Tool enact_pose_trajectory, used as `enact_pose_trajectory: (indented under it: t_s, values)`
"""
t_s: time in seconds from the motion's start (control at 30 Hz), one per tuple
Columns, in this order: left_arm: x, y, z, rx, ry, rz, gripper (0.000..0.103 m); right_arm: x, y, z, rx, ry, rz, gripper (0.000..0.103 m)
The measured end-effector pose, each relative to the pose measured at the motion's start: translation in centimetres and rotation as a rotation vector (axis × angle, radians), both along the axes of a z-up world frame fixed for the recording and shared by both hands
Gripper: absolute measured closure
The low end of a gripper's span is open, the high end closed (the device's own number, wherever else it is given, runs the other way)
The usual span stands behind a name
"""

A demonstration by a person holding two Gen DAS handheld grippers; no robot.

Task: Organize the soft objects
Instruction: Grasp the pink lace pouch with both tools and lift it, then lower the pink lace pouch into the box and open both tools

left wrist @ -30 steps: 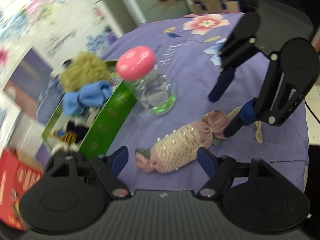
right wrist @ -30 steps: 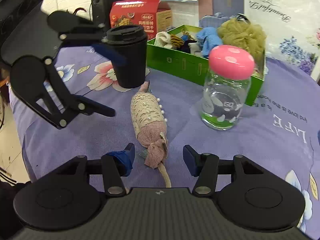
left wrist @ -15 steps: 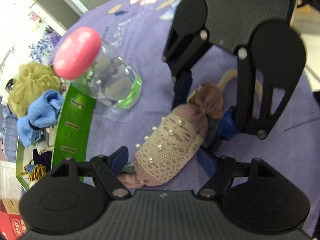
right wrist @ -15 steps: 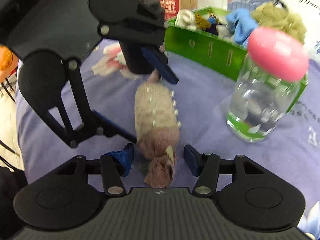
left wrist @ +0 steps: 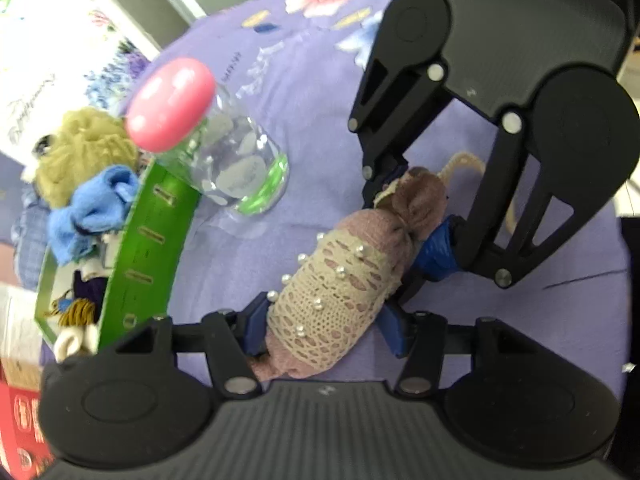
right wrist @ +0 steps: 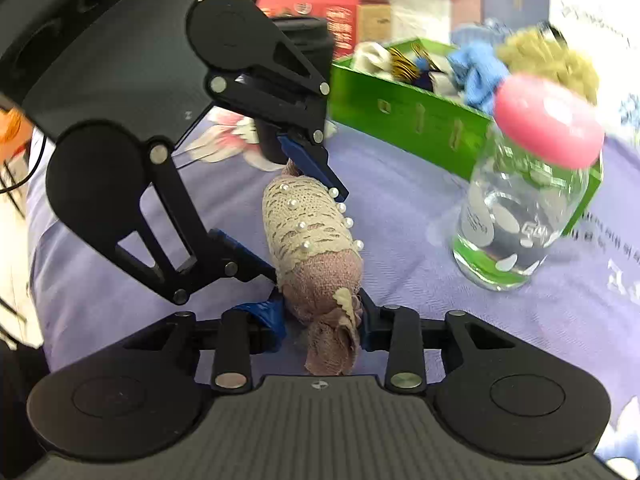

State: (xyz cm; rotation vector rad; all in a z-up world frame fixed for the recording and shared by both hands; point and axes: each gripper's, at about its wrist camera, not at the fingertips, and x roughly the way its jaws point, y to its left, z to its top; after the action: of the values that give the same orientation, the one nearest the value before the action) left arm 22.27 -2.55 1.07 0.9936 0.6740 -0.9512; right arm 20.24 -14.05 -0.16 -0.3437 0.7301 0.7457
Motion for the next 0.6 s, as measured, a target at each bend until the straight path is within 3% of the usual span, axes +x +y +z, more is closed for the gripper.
enact_pose_trajectory:
  t_s: [0.2,0.4,0.53,0.6]
  values:
    - [-0.9,0.9,5.8,-0.084,-0.141,0.04,0.047,-1.4,0.2,5.4,-0.044,-0.179,0.021,0.085]
    - [4.5,1.5,13.1,-0.122,-0.348,0.131,0.046,5.1,1.4,13.1,-0.098,-0.342,0.049,0.085]
    - [11.6,1.9,14.2,-0.093,-0.376,0.224,0.044,12.8,3.4,15.1,-0.136,-0.336,0.064,0.085]
    - [15.9,1.9,13.1,-0.055,-0.319,0.275,0.035,16.6,4.5,14.7,-0.15,-0.252,0.076,0.083]
